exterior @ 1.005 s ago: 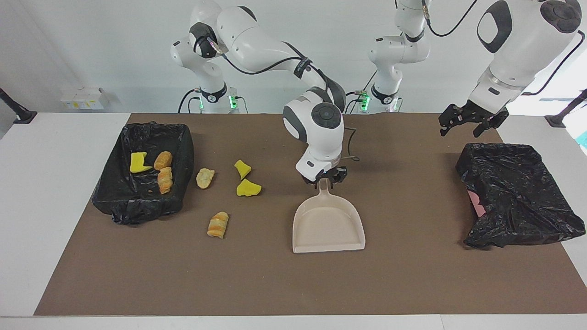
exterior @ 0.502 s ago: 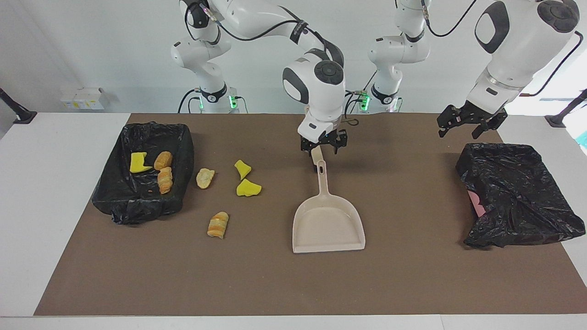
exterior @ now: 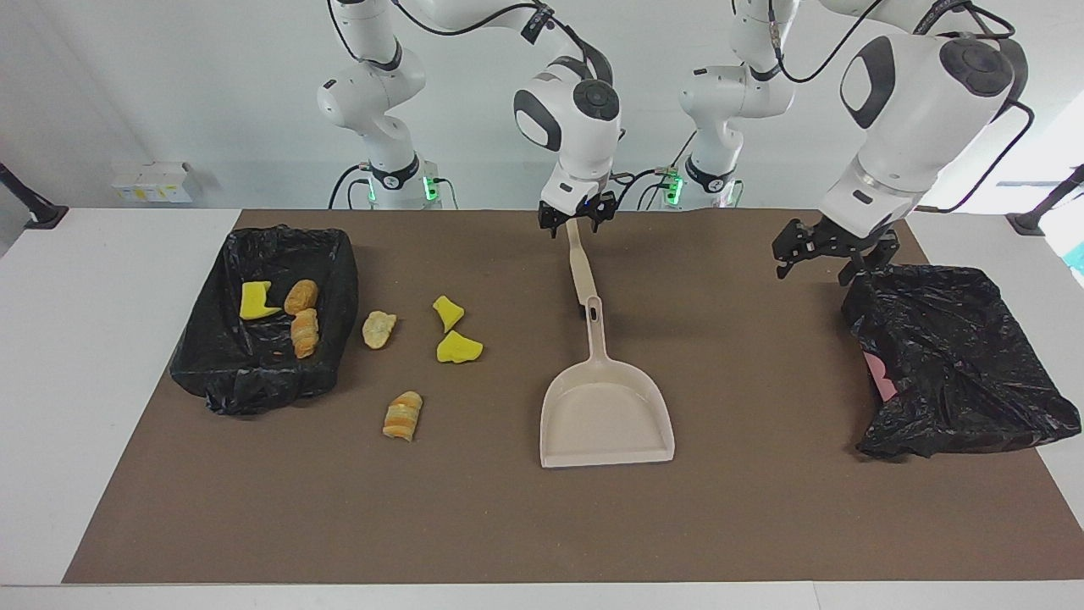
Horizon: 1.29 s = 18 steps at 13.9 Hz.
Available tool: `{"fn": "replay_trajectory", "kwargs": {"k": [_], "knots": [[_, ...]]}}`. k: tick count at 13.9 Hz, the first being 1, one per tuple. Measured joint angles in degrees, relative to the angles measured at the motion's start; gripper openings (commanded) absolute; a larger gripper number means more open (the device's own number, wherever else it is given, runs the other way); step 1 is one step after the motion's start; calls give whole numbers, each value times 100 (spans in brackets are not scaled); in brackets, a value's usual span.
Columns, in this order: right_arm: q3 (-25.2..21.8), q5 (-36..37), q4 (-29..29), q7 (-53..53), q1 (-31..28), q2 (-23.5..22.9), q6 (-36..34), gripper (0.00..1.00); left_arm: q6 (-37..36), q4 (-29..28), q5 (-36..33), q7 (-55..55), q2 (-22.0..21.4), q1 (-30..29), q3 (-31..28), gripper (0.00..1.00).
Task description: Sweep and dump trash in bin
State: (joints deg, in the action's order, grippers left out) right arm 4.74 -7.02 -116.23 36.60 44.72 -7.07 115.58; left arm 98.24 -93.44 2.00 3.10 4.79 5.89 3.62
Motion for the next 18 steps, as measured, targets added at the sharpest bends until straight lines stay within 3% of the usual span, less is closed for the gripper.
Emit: {"fn": "replay_trajectory", "kwargs": {"k": [1, 3, 4, 6, 9, 11, 12, 18], "knots": [[1, -53, -226, 0, 64, -1, 278, 74, 69, 0, 1, -10, 57, 117, 2, 100], [3, -83, -563, 0, 192, -19, 659, 72, 176, -2, 8, -23, 163, 321, 7, 100], [4, -114, -634, 0, 246, -20, 713, 71, 255, -6, 12, -126, 217, 446, 7, 100], [7, -197, -649, 0, 336, -13, 713, 61, 455, -33, 16, -517, 338, 749, 12, 100], [8, -226, -649, 0, 377, -5, 713, 36, 846, -107, 18, -1141, 641, 1309, 23, 100], [8, -243, -649, 0, 377, -1, 711, 9, 1108, -131, 18, -1538, 923, 1666, 31, 100], [8, -246, -649, 0, 378, 0, 708, 0, 1177, -132, 18, -1664, 1027, 1778, 30, 100], [-18, -258, -655, 17, 362, 55, 386, 0, 1853, -343, 18, -2450, 1417, 2256, 32, 100]]}}
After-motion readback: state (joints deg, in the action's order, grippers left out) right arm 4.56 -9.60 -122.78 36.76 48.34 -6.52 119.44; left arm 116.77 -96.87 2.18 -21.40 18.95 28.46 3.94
